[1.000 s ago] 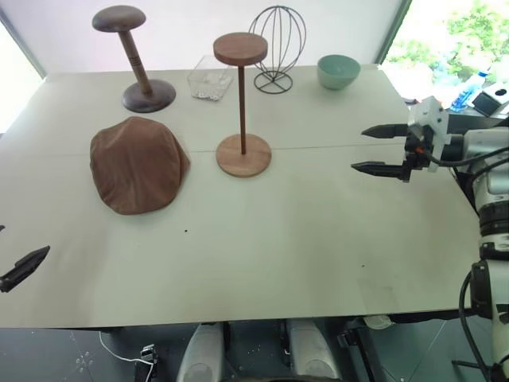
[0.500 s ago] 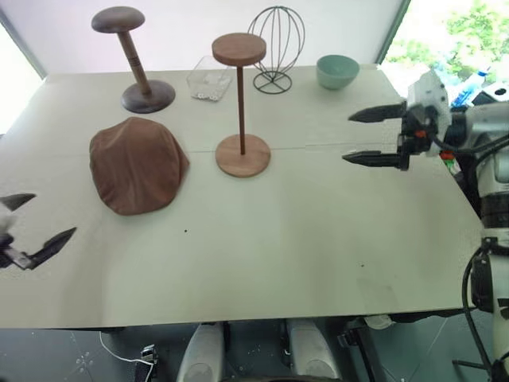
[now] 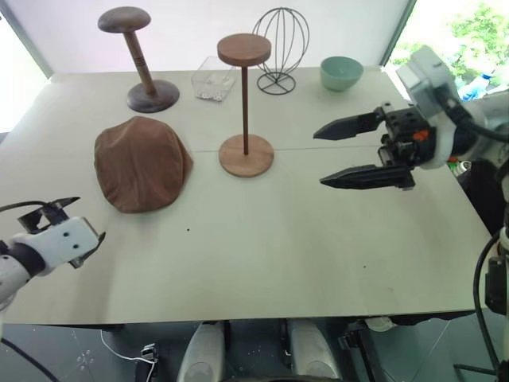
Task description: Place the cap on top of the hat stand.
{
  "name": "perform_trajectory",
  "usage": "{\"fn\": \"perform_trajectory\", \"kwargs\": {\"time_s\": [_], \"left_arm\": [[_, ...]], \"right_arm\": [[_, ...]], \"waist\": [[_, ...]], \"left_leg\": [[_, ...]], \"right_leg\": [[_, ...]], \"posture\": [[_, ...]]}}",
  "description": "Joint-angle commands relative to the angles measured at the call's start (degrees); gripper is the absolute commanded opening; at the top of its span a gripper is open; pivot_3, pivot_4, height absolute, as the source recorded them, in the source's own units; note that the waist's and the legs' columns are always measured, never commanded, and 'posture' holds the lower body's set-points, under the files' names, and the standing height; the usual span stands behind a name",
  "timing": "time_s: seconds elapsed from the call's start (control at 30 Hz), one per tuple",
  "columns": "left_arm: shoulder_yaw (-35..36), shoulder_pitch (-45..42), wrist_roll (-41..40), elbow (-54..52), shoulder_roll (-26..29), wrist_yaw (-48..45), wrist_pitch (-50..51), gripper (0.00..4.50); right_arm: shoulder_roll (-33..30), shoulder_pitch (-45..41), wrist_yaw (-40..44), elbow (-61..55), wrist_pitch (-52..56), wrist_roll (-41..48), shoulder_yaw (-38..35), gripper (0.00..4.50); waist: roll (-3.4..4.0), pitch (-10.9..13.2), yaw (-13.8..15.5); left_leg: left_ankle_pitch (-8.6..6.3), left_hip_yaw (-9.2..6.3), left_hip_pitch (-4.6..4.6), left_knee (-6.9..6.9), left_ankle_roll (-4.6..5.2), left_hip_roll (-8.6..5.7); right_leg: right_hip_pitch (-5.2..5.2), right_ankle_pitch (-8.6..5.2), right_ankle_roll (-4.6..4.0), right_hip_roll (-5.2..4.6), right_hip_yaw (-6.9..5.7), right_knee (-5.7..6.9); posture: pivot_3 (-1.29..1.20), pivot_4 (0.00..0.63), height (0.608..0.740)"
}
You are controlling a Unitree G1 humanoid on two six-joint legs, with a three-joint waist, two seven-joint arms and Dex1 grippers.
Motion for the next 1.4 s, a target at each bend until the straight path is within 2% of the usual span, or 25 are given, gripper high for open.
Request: {"fn": "perform_trajectory", "kwargs": {"time_s": [0.03,0.27,0.43,0.63,0.87,1.03,1.13,1.17,1.27,1.37,1.4], "left_arm": [[-5.2,-4.4,4.8,4.2,-1.0,6.4,-4.8,4.47],[-12.4,-8.5,9.6,16.4,0.5,11.9,-13.5,4.47],[-18.1,-16.6,14.3,23.1,-0.3,17.3,-16.4,4.47],[-23.3,-25.3,20.2,31.7,-2.8,27.5,-17.6,4.47],[-26.3,-30.7,23.7,38.7,-3.4,37.3,-17.4,4.47],[-28.0,-34.2,24.3,43.1,-4.6,40.4,-15.6,4.47],[-28.6,-35.0,23.6,44.4,-4.4,40.6,-16.7,3.66],[-28.7,-35.3,23.3,44.5,-4.2,40.5,-16.9,3.26],[-28.6,-35.9,22.6,44.9,-3.6,40.3,-17.2,1.55],[-28.0,-35.9,21.8,44.4,-2.8,40.1,-17.2,0.04],[-27.8,-35.9,21.5,44.0,-2.6,40.0,-16.9,0.04]], "right_arm": [[1.0,0.0,-4.3,-3.0,2.7,3.9,-3.1,4.50],[2.8,0.4,-11.1,-4.3,4.4,6.7,-3.8,4.50],[4.7,-0.3,-15.8,-4.4,5.1,8.6,-4.3,4.50],[5.2,-0.7,-19.2,-5.8,6.1,11.4,-4.7,4.50],[5.5,-1.8,-22.5,-6.1,6.2,13.1,-4.5,4.50],[5.2,-1.3,-23.5,-6.3,5.8,14.0,-5.0,4.50],[4.9,-1.2,-23.8,-6.3,5.7,14.2,-5.0,4.50],[4.8,-1.2,-23.9,-6.3,5.6,14.3,-4.9,4.50],[4.4,-1.3,-24.0,-6.4,5.5,14.3,-4.8,4.50],[3.9,-1.1,-23.2,-5.7,5.1,14.4,-5.3,4.50],[3.7,-1.1,-23.0,-5.3,5.2,14.8,-5.6,4.50]], "waist": [[-0.01,0.0,-0.1],[0.02,0.0,-0.4],[0.13,-0.1,0.3],[0.11,-0.1,0.2],[0.10,-0.1,-0.2],[0.09,-0.1,-0.1],[0.09,-0.1,-0.1],[0.09,-0.1,-0.1],[0.09,-0.1,-0.1],[0.09,-0.1,-0.1],[0.09,-0.1,-0.1]], "left_leg": [[0.00,0.00,0.00,0.00,0.00,0.00],[0.00,0.01,0.04,-0.08,0.02,0.06],[0.01,0.00,0.08,-0.01,0.03,0.06],[0.02,0.03,0.07,0.12,0.04,0.06],[0.02,0.02,0.07,0.11,0.04,0.06],[0.02,0.02,0.06,0.11,0.04,0.06],[0.02,0.02,0.06,0.11,0.04,0.06],[0.02,0.02,0.06,0.11,0.04,0.06],[0.02,0.02,0.06,0.11,0.04,0.06],[0.02,0.02,0.06,0.11,0.04,0.06],[0.02,0.02,0.06,0.11,0.04,0.06]], "right_leg": [[0.00,0.01,0.01,0.00,0.00,0.00],[-0.06,0.14,0.23,0.07,0.00,0.09],[0.04,0.11,0.11,0.05,-0.03,0.13],[0.12,0.29,0.31,0.05,-0.04,0.13],[0.09,0.36,0.42,0.07,-0.04,0.16],[0.09,0.37,0.44,0.07,-0.04,0.17],[0.09,0.37,0.45,0.07,-0.04,0.17],[0.09,0.37,0.46,0.07,-0.04,0.17],[0.09,0.37,0.46,0.07,-0.04,0.17],[0.09,0.37,0.45,0.07,-0.04,0.17],[0.09,0.37,0.45,0.07,-0.04,0.17]], "posture": [[0.00,0.150,0.740],[0.00,0.150,0.740],[0.00,0.150,0.740],[0.00,0.150,0.740],[0.00,0.150,0.740],[0.00,0.150,0.740],[0.00,0.150,0.740],[0.00,0.150,0.740],[0.00,0.150,0.740],[0.00,0.150,0.740],[0.00,0.150,0.740]]}}
